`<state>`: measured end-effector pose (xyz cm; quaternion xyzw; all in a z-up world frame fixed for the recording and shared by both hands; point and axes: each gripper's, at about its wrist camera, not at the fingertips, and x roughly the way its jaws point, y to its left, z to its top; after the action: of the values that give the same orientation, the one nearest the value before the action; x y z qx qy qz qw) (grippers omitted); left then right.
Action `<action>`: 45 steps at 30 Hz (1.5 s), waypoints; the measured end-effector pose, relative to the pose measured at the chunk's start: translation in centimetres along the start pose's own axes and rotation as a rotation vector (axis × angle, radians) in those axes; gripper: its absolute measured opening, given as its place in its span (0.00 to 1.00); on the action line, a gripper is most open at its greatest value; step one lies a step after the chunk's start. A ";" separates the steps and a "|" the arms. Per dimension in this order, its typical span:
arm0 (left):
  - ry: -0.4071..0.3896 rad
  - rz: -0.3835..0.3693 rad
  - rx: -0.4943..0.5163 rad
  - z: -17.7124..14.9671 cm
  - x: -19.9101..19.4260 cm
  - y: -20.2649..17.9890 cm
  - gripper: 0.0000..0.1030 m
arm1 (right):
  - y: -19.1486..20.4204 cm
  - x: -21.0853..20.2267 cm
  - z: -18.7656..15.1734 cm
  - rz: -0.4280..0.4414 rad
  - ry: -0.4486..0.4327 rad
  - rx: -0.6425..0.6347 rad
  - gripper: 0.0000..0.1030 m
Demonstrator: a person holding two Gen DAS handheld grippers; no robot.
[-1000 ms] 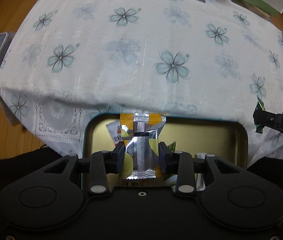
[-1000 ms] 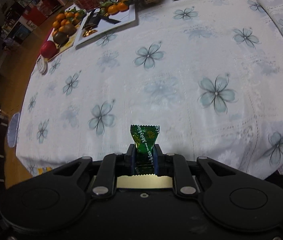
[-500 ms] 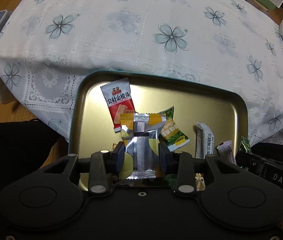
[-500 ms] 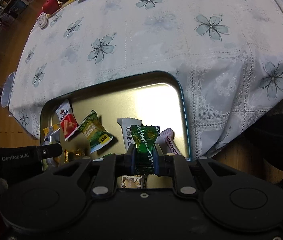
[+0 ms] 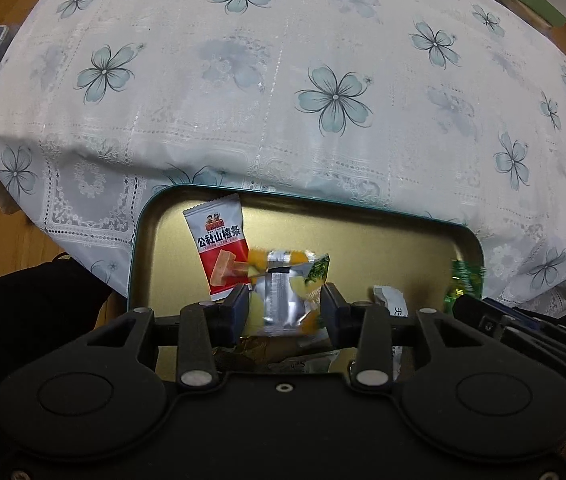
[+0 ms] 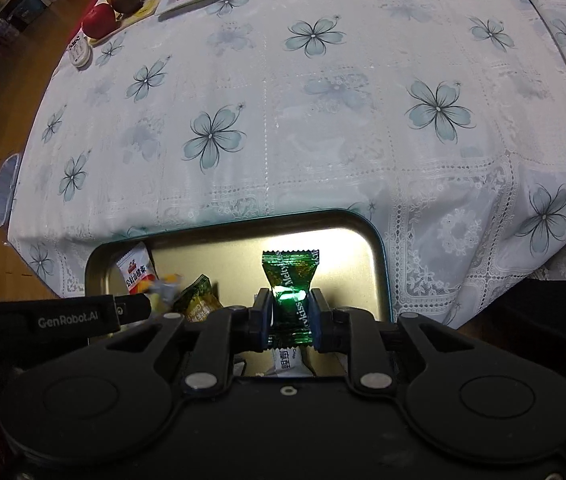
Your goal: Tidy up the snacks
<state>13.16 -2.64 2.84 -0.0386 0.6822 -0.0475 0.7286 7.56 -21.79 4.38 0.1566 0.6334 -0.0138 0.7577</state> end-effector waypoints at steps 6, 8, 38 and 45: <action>-0.031 0.017 -0.017 0.1 -0.5 0.2 0.55 | 0.0 0.2 0.3 0.009 -0.007 0.008 0.34; -0.051 0.029 -0.015 -0.3 -0.7 0.3 0.55 | 0.0 0.2 0.1 0.007 -0.011 0.005 0.34; -0.269 0.160 0.062 -15.6 1.1 0.4 0.55 | -1.6 -1.1 -13.6 -0.036 -0.179 -0.055 0.34; -0.307 0.160 0.092 -17.7 0.7 0.2 0.55 | -1.7 -1.6 -16.5 -0.044 -0.216 -0.068 0.34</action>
<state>-4.50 -2.36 0.98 0.0424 0.5610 -0.0139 0.8266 -8.88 -19.50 3.06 0.1145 0.5514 -0.0257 0.8260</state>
